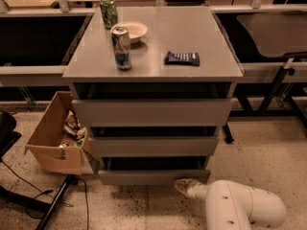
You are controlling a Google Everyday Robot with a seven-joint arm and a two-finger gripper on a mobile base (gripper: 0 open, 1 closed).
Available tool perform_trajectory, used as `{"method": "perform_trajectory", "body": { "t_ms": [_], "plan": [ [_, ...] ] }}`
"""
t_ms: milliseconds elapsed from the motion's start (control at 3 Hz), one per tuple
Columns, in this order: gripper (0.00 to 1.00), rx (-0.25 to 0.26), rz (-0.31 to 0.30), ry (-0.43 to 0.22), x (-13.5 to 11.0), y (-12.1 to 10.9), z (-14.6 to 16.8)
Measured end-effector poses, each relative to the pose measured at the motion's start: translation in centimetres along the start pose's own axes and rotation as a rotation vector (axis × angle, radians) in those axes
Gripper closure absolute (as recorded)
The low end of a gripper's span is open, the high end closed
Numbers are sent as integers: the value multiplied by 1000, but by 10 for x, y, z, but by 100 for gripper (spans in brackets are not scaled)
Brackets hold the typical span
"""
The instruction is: Close bottom drawer
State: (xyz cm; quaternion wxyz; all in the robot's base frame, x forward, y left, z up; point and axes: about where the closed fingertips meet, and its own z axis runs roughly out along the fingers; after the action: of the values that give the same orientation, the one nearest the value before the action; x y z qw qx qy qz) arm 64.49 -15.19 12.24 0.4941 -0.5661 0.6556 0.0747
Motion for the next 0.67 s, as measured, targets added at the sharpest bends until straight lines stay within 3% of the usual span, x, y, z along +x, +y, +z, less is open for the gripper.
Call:
{"method": "perform_trajectory", "body": {
  "t_ms": [333,667],
  "plan": [
    [15,0,0,0,0,0,0],
    [0,0,0,0,0,0,0]
  ]
}}
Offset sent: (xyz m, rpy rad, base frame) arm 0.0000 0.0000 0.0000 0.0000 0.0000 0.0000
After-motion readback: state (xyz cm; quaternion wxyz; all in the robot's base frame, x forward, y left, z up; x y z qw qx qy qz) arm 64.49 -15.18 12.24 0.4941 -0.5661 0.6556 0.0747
